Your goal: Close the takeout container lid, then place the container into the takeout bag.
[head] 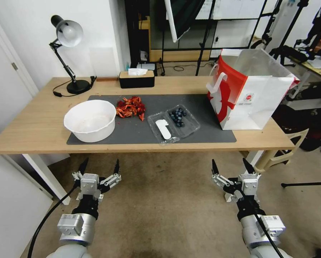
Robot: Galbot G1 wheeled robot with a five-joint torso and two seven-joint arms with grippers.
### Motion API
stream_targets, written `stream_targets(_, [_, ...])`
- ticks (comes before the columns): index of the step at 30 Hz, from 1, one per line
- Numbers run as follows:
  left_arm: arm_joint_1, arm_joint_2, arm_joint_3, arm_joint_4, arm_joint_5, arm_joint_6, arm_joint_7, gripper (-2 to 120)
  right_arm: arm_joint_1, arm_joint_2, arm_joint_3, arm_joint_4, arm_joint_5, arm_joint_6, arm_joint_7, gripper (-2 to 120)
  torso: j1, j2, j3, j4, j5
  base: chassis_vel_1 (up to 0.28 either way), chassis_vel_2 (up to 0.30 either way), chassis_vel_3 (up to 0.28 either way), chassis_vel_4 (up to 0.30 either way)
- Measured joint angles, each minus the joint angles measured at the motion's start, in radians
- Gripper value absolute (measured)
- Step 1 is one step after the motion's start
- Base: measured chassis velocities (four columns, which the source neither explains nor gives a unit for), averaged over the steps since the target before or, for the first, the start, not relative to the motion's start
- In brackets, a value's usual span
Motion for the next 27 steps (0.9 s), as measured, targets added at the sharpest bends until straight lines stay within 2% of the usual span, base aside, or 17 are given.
stream_targets(13, [0.000,0.000,0.001,0.000,0.000,0.000,-0.001,100,0.000,0.000,0.000,0.000,-0.001,0.000,0.000,100,0.000,0.000,0.000,0.0000,0.0000,0.000,0.000,0.000,0.000])
stream_targets(17, [-0.003,0.000,0.015,0.003,-0.004,-0.010,-0.019,100,0.001,0.003,-0.005,-0.003,-0.015,0.005,0.000,100,0.000,0.000,0.000,0.0001,0.0000,0.000,0.000,0.000,0.000])
stream_targets(18, [-0.008,-0.001,0.047,0.011,-0.012,-0.033,-0.054,100,0.002,0.010,-0.018,-0.012,-0.042,0.017,-0.003,100,0.000,0.000,0.000,0.0001,-0.0001,0.000,0.000,0.000,0.000])
stream_targets(19, [-0.008,-0.001,0.047,0.011,-0.012,-0.033,-0.054,100,0.002,0.010,-0.018,-0.012,-0.042,0.017,-0.003,100,0.000,0.000,0.000,0.0001,-0.0001,0.000,0.000,0.000,0.000])
stream_targets(21, [-0.020,-0.004,0.106,0.029,-0.029,-0.076,-0.121,100,0.006,0.026,-0.044,-0.032,-0.098,0.041,-0.011,100,0.000,0.000,0.000,-0.0001,0.0000,0.000,0.000,0.000,0.000])
stream_targets(22, [-0.031,-0.006,0.157,0.043,-0.043,-0.113,-0.178,100,0.010,0.039,-0.068,-0.050,-0.149,0.063,-0.018,100,0.000,0.000,0.000,-0.0001,-0.0001,0.000,0.000,0.000,0.000])
stream_targets(23, [-0.031,-0.006,0.157,0.043,-0.043,-0.113,-0.178,100,0.010,0.039,-0.068,-0.050,-0.149,0.063,-0.018,100,0.000,0.000,0.000,-0.0001,-0.0001,0.000,0.000,0.000,0.000])
stream_targets(24, [-0.041,-0.009,0.208,0.058,-0.059,-0.153,-0.235,100,0.014,0.056,-0.096,-0.071,-0.212,0.090,-0.026,100,0.000,0.000,0.000,-0.0002,-0.0002,0.000,0.000,0.000,0.000])
stream_targets(26, [-0.045,-0.011,0.226,0.066,-0.077,-0.184,-0.250,100,0.021,0.082,-0.139,-0.104,-0.307,0.131,-0.038,100,0.000,0.000,0.000,0.0000,0.0000,0.000,0.000,0.000,0.000])
stream_targets(27, [-0.045,-0.011,0.226,0.066,-0.077,-0.184,-0.250,100,0.021,0.082,-0.139,-0.104,-0.307,0.131,-0.038,100,0.000,0.000,0.000,0.0000,0.0000,0.000,0.000,0.000,0.000])
